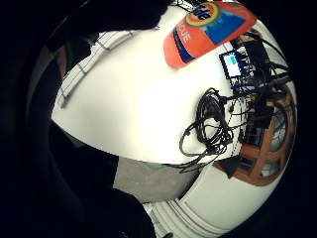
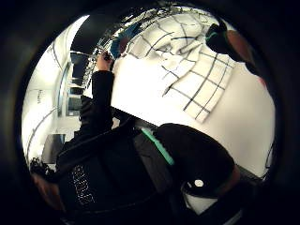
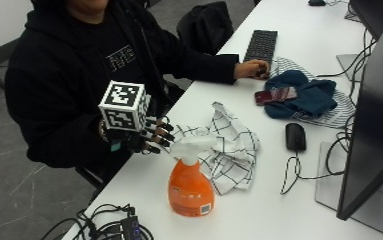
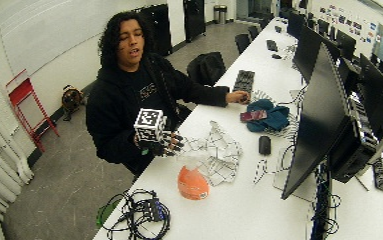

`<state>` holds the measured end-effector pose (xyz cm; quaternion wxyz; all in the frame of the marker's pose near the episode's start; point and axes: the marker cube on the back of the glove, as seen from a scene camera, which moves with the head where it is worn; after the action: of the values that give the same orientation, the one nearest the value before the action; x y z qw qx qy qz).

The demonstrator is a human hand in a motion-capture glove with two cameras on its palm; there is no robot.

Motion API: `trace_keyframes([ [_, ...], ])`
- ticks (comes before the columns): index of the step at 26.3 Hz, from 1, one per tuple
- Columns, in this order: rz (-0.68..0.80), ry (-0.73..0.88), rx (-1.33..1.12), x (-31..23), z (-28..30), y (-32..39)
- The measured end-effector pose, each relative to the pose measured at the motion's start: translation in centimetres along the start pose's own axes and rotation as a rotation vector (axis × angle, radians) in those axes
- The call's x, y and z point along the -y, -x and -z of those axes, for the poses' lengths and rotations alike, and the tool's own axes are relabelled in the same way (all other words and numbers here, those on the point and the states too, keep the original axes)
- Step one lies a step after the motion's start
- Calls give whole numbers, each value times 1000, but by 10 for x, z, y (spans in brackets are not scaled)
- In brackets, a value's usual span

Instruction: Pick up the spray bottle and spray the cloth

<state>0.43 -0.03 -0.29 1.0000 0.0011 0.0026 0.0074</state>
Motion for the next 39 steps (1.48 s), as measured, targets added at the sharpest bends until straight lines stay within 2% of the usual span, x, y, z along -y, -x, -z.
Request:
trace_keyframes([
  [8,-45,-3,-9,-3,1,-14],
  [13,-90,-52,-3,26,-5,-5],
  [17,-61,-6,-31,-2,3,-20],
  [20,-76,34,-81,-3,7,-35],
  [25,-198,19,-117,28,20,-65],
  [31,-318,41,-155,2,56,-127],
  [35,-399,-22,-96,11,80,-154],
  [39,-408,-111,-5,25,103,-170],
])
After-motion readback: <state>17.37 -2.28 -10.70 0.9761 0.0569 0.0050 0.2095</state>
